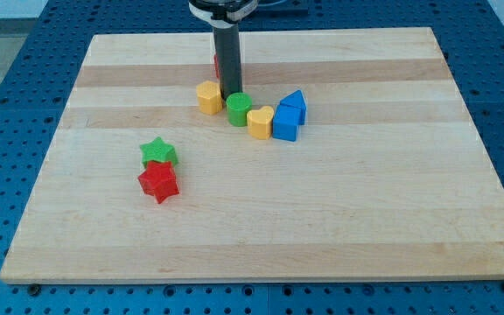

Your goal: Move the green circle to the top right of the green star

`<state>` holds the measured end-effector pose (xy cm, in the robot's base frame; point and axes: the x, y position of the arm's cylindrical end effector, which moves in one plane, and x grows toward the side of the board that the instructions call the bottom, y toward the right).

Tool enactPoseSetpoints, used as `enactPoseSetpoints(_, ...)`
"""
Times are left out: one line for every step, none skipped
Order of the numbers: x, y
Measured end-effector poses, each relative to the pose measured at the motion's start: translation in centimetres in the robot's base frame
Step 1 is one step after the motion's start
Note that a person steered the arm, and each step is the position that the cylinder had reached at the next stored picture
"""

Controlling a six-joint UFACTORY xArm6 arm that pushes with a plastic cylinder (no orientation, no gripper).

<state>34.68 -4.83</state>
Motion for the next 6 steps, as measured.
enactPoseSetpoints(-1.8,2.1)
enactPoseSetpoints(-1.5,3.6)
enactPoseSetpoints(0.2,3.9)
enactPoseSetpoints(2.3,3.0)
enactPoseSetpoints(4.6,0.3)
enactPoseSetpoints(6.6,-2.3)
